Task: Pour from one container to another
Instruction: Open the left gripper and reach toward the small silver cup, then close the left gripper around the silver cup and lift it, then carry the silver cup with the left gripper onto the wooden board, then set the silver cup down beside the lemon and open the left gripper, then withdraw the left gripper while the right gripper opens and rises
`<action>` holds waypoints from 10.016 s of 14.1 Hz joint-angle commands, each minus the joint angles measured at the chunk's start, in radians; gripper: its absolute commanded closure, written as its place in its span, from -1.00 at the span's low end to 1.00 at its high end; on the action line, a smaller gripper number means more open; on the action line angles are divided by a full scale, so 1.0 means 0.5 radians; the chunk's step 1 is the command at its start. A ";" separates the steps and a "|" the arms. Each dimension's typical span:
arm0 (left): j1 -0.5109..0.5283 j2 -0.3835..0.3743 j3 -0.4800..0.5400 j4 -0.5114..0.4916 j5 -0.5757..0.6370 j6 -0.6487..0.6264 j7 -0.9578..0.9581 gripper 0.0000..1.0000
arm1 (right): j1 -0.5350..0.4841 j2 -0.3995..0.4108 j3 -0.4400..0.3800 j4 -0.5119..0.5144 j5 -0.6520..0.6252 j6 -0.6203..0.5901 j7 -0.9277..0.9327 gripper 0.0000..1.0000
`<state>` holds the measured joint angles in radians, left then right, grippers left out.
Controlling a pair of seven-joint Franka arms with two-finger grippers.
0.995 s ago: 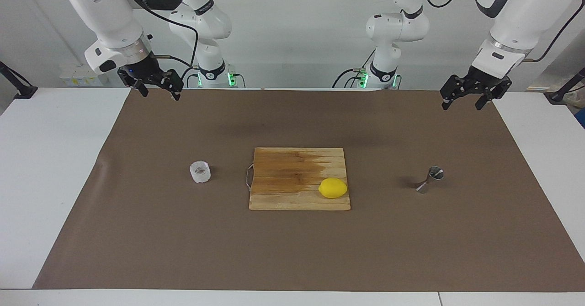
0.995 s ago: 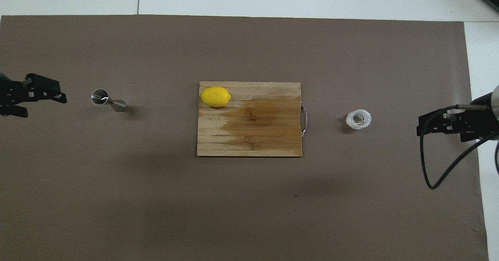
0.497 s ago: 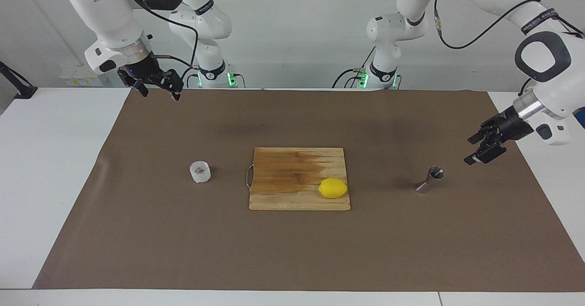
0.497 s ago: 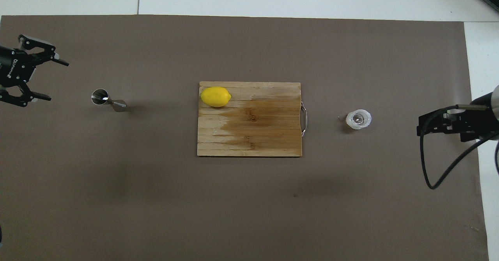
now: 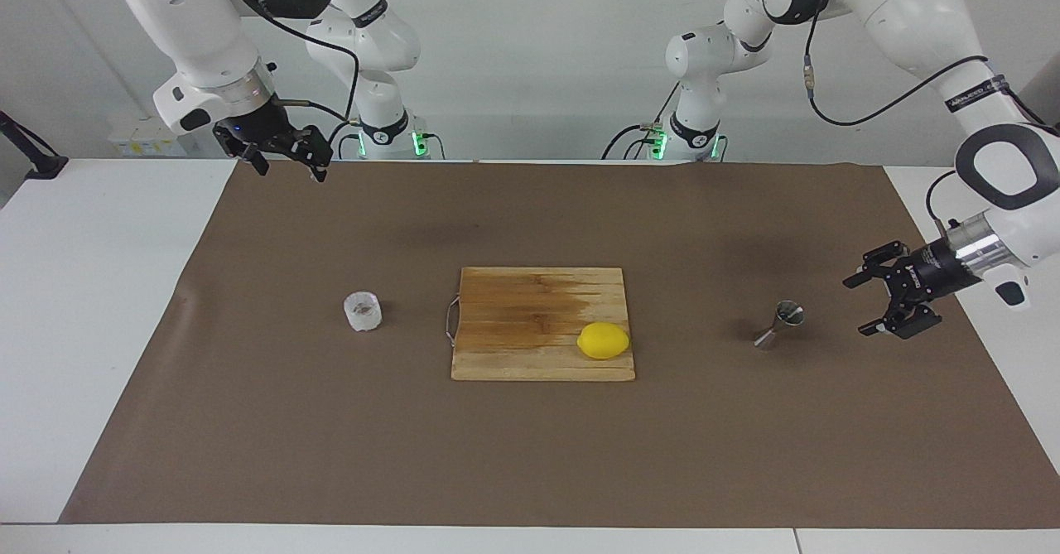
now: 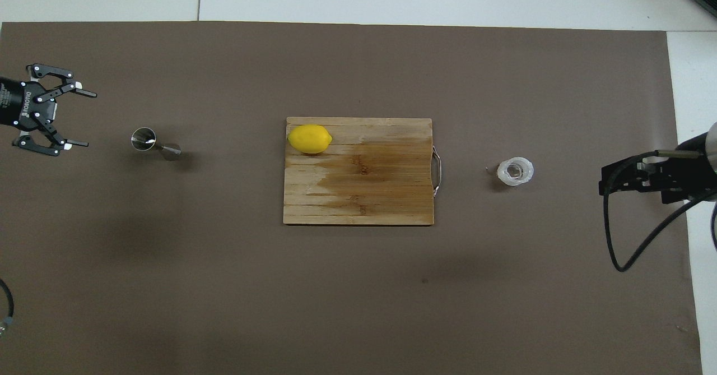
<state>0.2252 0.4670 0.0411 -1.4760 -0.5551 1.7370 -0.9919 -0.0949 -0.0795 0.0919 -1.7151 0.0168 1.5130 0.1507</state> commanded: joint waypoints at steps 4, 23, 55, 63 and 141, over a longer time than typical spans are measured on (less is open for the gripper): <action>0.047 -0.145 -0.015 -0.627 -0.135 0.358 -0.026 -1.00 | -0.016 0.000 0.010 0.003 0.034 0.024 0.024 -1.00; -0.147 -0.198 -0.021 -0.855 -0.525 0.751 -0.231 -1.00 | -0.016 0.000 0.010 0.003 0.034 0.024 0.024 -1.00; -0.591 -0.581 -0.036 -0.843 -0.682 0.664 -0.510 1.00 | -0.016 0.000 0.010 0.003 0.034 0.024 0.024 -1.00; -1.161 -0.544 -0.045 -0.822 -0.905 1.200 -0.973 1.00 | -0.016 0.000 0.010 0.003 0.034 0.024 0.024 -1.00; -0.748 -1.035 -0.042 -0.297 1.175 -0.252 2.125 -1.00 | -0.402 0.407 -0.018 -0.549 1.138 0.974 -3.782 -1.00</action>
<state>-0.1398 -0.0270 0.0202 -1.6435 0.0085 1.6674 0.0494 -0.2850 0.0795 0.0740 -1.9807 0.5091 1.9550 -1.5806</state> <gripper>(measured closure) 0.000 0.000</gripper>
